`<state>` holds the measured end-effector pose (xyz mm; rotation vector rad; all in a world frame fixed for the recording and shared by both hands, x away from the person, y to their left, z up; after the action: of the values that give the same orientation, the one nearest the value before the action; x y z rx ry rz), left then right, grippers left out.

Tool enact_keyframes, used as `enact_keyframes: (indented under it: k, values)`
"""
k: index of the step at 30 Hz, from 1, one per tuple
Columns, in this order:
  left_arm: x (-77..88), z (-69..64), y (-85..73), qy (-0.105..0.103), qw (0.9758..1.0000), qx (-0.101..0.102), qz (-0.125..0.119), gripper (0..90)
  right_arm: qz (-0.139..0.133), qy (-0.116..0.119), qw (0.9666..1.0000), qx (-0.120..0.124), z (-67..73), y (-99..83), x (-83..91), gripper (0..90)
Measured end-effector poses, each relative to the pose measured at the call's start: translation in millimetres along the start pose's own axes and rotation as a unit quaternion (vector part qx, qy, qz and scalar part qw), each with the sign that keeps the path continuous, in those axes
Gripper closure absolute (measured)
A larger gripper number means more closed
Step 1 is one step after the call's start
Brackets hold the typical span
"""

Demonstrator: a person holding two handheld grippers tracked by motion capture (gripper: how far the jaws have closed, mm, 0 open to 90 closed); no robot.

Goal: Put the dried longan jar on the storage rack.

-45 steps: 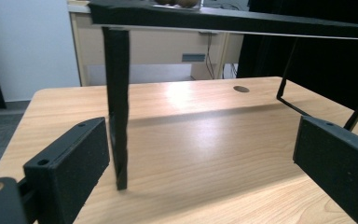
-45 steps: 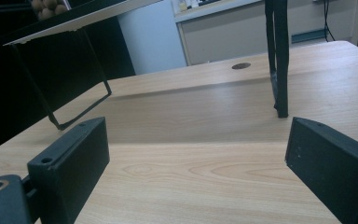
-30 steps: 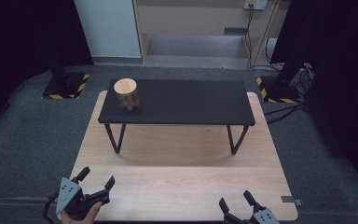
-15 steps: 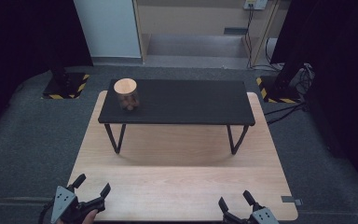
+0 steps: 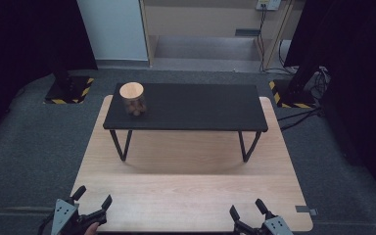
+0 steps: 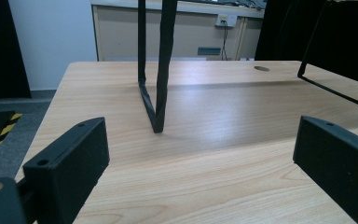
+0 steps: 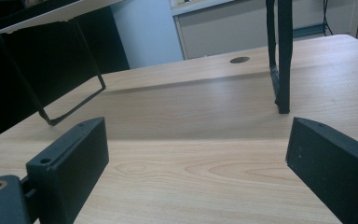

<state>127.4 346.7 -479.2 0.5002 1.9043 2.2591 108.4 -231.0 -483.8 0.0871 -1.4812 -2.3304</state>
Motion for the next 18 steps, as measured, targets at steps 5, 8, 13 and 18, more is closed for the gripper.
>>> enact_keyframes:
  k: [5, 8, 13, 18]
  values:
    - [-0.4, -0.6, -0.6, -0.002, 1.0000, 0.000, -0.001, 2.1, -0.002, -0.001, 1.0000, 0.001, -0.4, 1.1, 0.6, 5.9]
    - [-0.6, -1.1, -0.7, -0.003, 1.0000, 0.000, -0.002, 2.1, -0.002, -0.002, 1.0000, 0.001, -0.6, 1.4, 0.6, 5.9]
    - [-0.5, -1.0, -1.0, -0.005, 1.0000, 0.002, -0.002, 2.2, -0.002, -0.003, 1.0000, 0.001, -1.1, 1.0, 0.6, 5.9]
    - [0.5, -1.0, -1.2, -0.002, 1.0000, 0.002, -0.003, 2.2, -0.002, -0.004, 1.0000, 0.000, -2.2, 0.3, 0.4, 5.9]
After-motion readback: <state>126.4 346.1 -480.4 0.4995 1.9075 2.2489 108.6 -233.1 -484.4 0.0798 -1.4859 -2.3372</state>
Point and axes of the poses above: each handheld gripper's, and its own axes: x roughly backward along the jaws, y roughly out of its top, z roughly to its left, the point moved 4 cm from there along -x, roughly forward along the jaws, and after that the axes turned 13 degrees about -x, right-handed, at the moved point
